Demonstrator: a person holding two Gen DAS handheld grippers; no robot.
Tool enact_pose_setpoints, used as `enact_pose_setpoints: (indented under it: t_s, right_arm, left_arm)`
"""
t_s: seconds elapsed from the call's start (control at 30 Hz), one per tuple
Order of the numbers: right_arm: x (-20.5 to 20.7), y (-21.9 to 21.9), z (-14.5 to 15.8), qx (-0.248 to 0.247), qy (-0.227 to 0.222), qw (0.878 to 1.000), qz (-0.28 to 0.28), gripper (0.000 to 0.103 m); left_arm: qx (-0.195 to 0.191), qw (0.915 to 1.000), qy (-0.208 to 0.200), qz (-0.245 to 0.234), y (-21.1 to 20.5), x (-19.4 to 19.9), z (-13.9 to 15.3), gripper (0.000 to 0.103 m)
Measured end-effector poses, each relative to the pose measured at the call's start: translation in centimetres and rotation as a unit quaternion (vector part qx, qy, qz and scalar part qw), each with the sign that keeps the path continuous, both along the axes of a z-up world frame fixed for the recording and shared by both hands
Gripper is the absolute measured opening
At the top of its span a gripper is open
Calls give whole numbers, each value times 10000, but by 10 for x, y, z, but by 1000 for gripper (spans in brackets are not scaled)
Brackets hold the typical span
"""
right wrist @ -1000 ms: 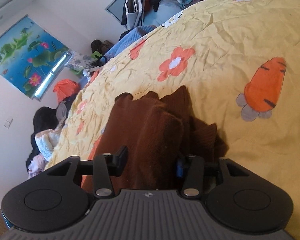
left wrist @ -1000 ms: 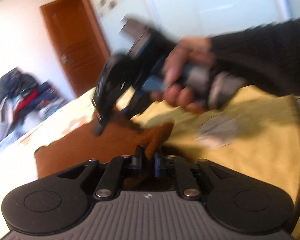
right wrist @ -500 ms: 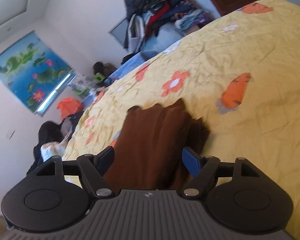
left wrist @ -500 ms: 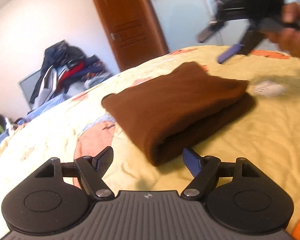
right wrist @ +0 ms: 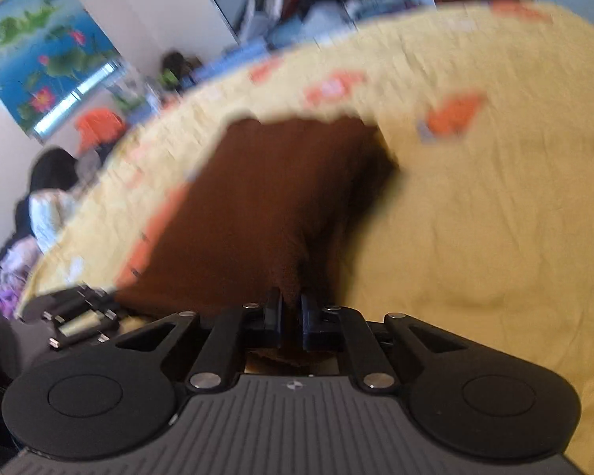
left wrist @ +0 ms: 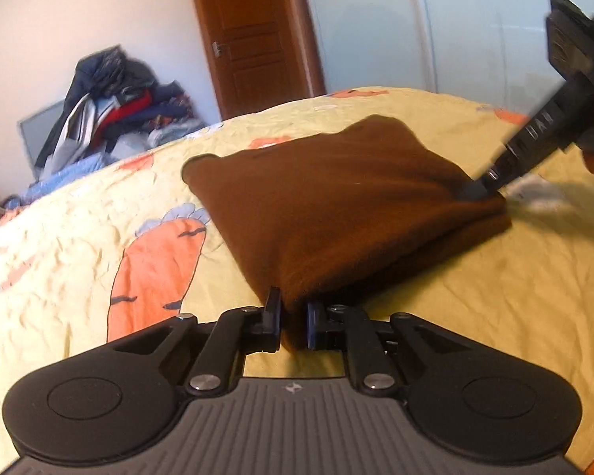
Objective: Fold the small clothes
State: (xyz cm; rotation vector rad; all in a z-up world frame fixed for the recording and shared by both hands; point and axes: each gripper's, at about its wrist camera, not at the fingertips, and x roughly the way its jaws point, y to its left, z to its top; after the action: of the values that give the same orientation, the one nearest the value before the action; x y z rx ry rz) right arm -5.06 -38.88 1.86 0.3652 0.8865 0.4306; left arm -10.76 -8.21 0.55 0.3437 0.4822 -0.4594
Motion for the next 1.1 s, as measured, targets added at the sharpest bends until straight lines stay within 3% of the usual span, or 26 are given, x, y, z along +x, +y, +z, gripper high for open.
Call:
enact_pose_setpoints:
  t_s: [0.03, 0.07, 0.1, 0.13, 0.17, 0.2, 0.27, 0.33, 0.4, 0.5, 0.53, 0.63, 0.7, 0.73, 0.77, 0.8, 0.87, 0.93, 1.1]
  right_arm:
    - [1, -3, 2, 153, 86, 9998, -72, 21]
    - [2, -6, 6, 332, 139, 9993, -135, 41]
    - [2, -10, 12, 481, 99, 9985, -230, 53]
    - [1, -16, 19, 641, -94, 9973, -347, 79]
    - [1, -22, 26, 759, -310, 9955, -484, 96]
    - [4, -28, 32, 843, -456, 9935, -620, 99]
    - [21, -35, 37, 932, -474, 9910, -832, 98]
    - [46, -38, 36, 937, -435, 9905, -908, 98]
    - [75, -35, 26, 880, -209, 9906, -1023, 98]
    - [117, -28, 2, 991, 270, 9889, -1075, 93]
    - [126, -24, -6, 1055, 441, 9874, -1090, 91]
    - [135, -15, -11, 1231, 313, 9868, -1007, 90]
    - [140, -12, -15, 1342, 377, 9855, -971, 80]
    - [141, -11, -17, 1352, 435, 9853, -948, 64]
    - [143, -9, -21, 1298, 518, 9859, -916, 41]
    - [143, -8, -23, 1264, 499, 9869, -868, 37]
    - [139, -8, -24, 1295, 431, 9868, -867, 35]
    - [137, -8, -24, 1397, 421, 9852, -895, 35]
    - [143, 11, -11, 1861, 232, 9797, -707, 33]
  left_arm:
    - [4, 9999, 15, -115, 2, -3, 2, 15]
    - [-14, 9997, 81, -233, 7, -5, 4, 19]
    - [-69, 9992, 179, -351, 14, -4, 6, 30]
    - [-186, 9982, 303, -476, 23, -5, 9, 50]
    - [-349, 9970, 426, -542, 35, -5, 13, 63]
    - [-535, 9962, 481, -495, 45, -3, 18, 83]
    - [-1056, 9925, 565, -250, 67, 8, 29, 86]
    - [-1826, 9795, 841, 153, 87, 33, 39, 86]
    - [-2852, 9477, 1291, 619, 104, 69, 39, 86]
    - [-3952, 8810, 2396, 1010, 111, 138, 16, 85]
    - [-4085, 8669, 2648, 1076, 107, 159, 8, 85]
    - [-4327, 8326, 3263, 1144, 91, 207, -13, 83]
    - [-4492, 8203, 3386, 1033, 80, 227, -17, 82]
    - [-4456, 8187, 3475, 1016, 75, 240, -16, 68]
    - [-4298, 8220, 3585, 1048, 68, 248, -17, 51]
    - [-3982, 8322, 3685, 1144, 61, 256, -17, 19]
    - [-3709, 8519, 3543, 1059, 55, 257, -11, 17]
    - [-3361, 8792, 3229, 990, 53, 250, 0, 14]
    - [-3127, 9016, 2857, 883, 81, 245, 32, 13]
